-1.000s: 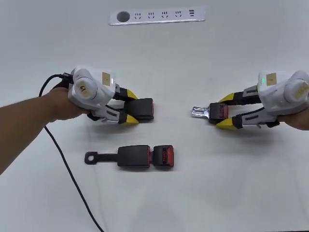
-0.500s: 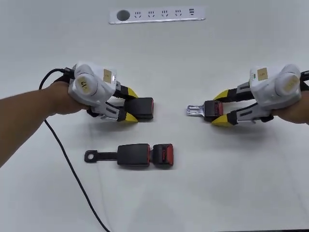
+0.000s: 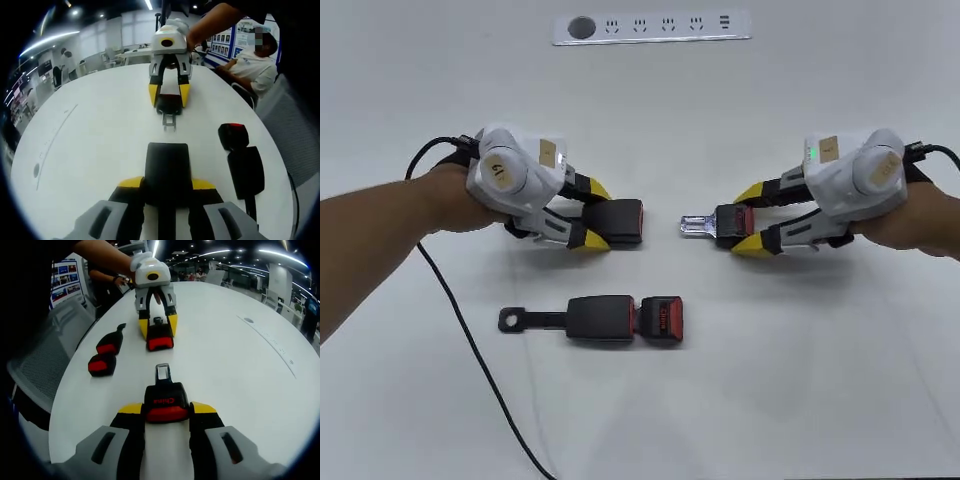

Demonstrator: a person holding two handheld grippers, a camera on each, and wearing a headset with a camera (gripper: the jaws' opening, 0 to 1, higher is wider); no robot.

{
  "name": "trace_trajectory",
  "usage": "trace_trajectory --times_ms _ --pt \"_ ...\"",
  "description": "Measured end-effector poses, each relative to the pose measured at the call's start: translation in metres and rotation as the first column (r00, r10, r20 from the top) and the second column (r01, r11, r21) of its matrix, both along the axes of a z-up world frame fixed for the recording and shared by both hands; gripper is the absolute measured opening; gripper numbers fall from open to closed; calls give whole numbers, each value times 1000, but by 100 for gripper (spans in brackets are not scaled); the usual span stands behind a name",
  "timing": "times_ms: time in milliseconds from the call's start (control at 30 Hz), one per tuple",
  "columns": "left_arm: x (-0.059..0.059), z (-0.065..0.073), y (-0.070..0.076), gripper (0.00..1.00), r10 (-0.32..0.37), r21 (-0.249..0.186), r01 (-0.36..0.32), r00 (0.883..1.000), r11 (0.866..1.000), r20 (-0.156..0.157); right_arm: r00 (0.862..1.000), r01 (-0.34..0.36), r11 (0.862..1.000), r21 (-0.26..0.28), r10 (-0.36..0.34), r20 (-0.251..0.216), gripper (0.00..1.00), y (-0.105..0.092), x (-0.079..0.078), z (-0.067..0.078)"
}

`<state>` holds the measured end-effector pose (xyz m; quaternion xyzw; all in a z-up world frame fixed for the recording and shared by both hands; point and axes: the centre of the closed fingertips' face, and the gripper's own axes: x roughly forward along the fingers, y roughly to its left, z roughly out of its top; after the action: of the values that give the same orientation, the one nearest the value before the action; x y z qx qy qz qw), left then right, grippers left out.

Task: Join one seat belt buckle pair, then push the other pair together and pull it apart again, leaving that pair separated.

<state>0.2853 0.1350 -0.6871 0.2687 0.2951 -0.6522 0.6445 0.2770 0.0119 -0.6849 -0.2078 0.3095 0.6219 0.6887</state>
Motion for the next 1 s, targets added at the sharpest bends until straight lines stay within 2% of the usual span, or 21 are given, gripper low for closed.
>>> trace_trajectory --times_ms 500,1000 --pt "-3 1 1 34 2 -3 -2 1000 1000 -5 1000 -26 999 40 26 -6 33 25 3 6" --pt "-5 2 0 34 3 15 -2 1000 1000 -6 1000 -25 998 61 26 -8 33 44 12 2"
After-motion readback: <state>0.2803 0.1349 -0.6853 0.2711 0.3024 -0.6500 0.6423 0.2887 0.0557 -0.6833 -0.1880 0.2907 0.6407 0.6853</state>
